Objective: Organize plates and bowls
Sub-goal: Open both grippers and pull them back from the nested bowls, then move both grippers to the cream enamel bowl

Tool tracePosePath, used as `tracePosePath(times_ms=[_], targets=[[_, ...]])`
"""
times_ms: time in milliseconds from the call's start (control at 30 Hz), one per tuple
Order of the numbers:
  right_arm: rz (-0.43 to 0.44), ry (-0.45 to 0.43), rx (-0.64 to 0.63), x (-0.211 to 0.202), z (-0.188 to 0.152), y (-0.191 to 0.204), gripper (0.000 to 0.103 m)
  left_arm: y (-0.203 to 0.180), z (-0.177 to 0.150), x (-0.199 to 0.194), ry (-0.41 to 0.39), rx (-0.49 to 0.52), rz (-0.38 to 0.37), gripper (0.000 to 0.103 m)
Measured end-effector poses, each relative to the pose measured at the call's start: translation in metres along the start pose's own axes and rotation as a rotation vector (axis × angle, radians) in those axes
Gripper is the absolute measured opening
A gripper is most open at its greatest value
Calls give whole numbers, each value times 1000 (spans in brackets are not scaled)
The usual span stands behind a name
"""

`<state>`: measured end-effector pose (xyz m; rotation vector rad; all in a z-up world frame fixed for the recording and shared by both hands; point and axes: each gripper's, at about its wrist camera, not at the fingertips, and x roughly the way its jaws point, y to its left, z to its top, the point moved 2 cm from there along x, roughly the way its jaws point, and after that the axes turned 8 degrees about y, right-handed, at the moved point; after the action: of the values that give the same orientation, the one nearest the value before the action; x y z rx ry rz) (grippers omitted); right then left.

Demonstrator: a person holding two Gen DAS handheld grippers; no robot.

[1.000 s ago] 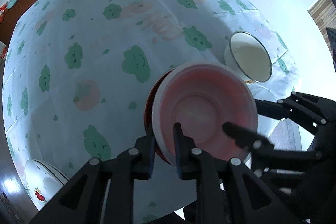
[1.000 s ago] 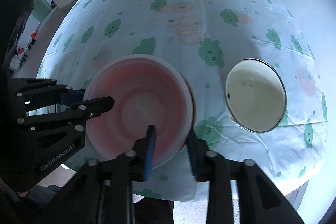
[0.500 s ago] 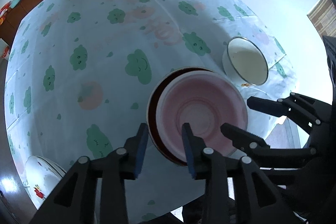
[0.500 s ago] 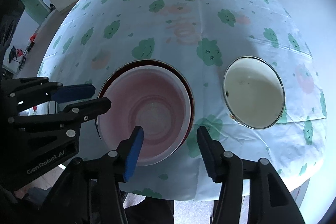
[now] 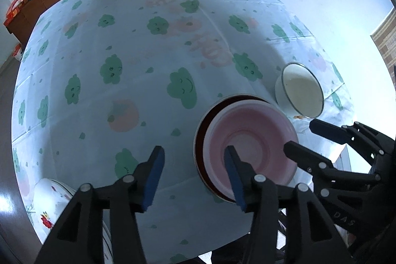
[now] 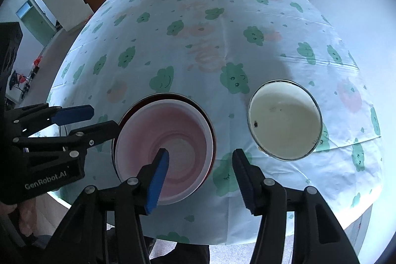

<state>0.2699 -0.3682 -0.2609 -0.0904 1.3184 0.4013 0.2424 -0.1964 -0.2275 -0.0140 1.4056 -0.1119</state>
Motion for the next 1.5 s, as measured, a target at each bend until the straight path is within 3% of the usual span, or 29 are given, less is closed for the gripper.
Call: tracePosePath(times_ms=[700, 1500], targets=[[-22, 22, 9, 18, -10, -8, 56, -3, 3, 5, 15, 4, 22, 58], [-12, -65, 140, -17, -16, -64, 56, -55, 35, 10, 2, 117, 26, 62]])
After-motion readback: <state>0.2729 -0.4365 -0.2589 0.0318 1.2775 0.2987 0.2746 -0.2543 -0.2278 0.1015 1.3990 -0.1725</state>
